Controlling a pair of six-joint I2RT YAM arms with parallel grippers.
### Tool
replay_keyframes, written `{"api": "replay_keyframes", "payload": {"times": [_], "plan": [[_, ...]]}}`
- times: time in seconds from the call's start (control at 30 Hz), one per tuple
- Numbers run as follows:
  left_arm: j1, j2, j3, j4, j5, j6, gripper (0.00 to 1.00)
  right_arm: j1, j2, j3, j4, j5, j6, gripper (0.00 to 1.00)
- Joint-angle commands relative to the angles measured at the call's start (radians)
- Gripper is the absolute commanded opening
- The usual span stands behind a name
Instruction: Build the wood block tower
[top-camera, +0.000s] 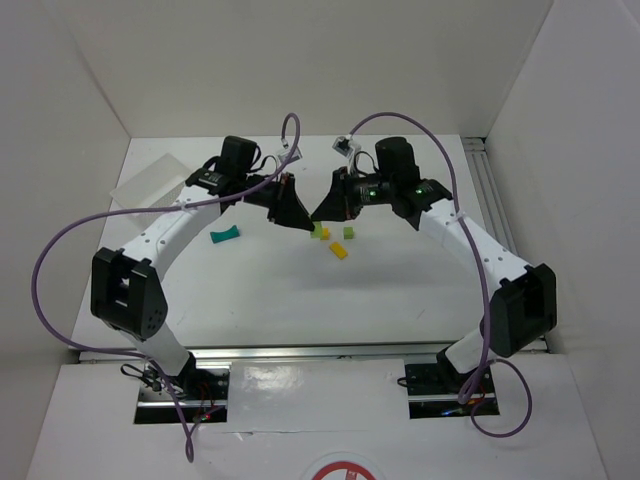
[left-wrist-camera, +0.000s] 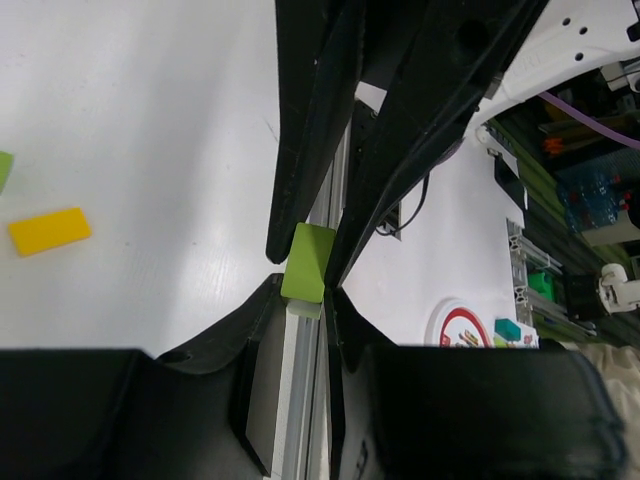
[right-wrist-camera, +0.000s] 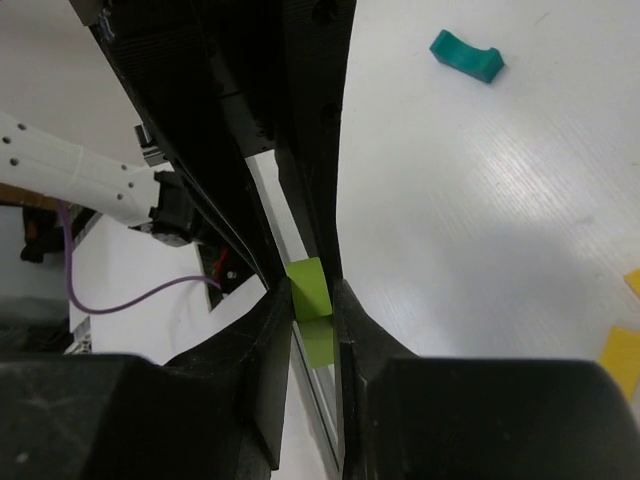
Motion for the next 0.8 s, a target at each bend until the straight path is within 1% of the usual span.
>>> {"api": "replay_keyframes", "payload": {"times": [0.0, 0.03, 0.07, 0.17, 0.2, 0.27, 0.3, 0.4, 0.43, 0.5, 0.53, 0.6, 0.63, 0.73, 0.77], "plan": [[-0.004, 0.009, 0.045, -0.013, 0.008, 0.029, 0.20, 0.004, -0.039, 0.046, -0.033, 0.199, 0.002, 0.09], [-0.004, 0.009, 0.045, -0.013, -0.002, 0.029, 0.23, 0.004, -0.048, 0.046, -0.033, 0.216, 0.002, 0.09], [-0.004, 0.009, 0.045, -0.013, -0.002, 0.029, 0.31, 0.004, -0.048, 0.046, -0.044, 0.236, 0.002, 0.09], [-0.004, 0.009, 0.045, -0.013, -0.022, 0.029, 0.43, 0.004, -0.059, 0.046, -0.053, 0.281, 0.002, 0.09], [-0.004, 0.009, 0.045, -0.013, -0.032, 0.029, 0.54, 0.004, -0.070, 0.046, -0.053, 0.290, 0.002, 0.09], [0.005, 0.009, 0.045, -0.013, -0.032, 0.020, 0.67, 0.004, -0.079, 0.046, -0.063, 0.334, 0.013, 0.09], [0.005, 0.009, 0.045, -0.013, -0.041, 0.020, 0.77, 0.004, -0.079, 0.046, -0.064, 0.350, 0.013, 0.08], [0.016, 0.000, 0.045, -0.013, -0.058, 0.009, 0.94, 0.004, -0.105, 0.036, -0.073, 0.434, 0.022, 0.08], [0.026, 0.000, 0.045, -0.025, -0.080, 0.009, 1.00, 0.004, -0.120, 0.036, -0.073, 0.491, 0.034, 0.08], [0.026, -0.011, 0.045, -0.035, -0.096, 0.009, 1.00, 0.004, -0.136, 0.010, -0.073, 0.546, 0.045, 0.06], [0.037, -0.011, 0.045, -0.050, -0.128, 0.009, 1.00, 0.004, -0.151, 0.001, -0.073, 0.624, 0.063, 0.05], [0.037, -0.021, 0.056, -0.070, -0.174, -0.002, 1.00, 0.004, -0.185, -0.031, -0.029, 0.686, 0.077, 0.05], [0.048, -0.021, 0.056, -0.070, -0.226, -0.018, 1.00, 0.004, -0.198, -0.069, -0.013, 0.722, 0.097, 0.05], [0.057, -0.031, 0.056, -0.082, -0.310, -0.077, 1.00, 0.013, -0.231, -0.150, 0.068, 0.865, 0.123, 0.05], [0.057, -0.031, 0.056, -0.082, -0.340, -0.098, 1.00, 0.026, -0.244, -0.169, 0.091, 0.937, 0.136, 0.05]]}}
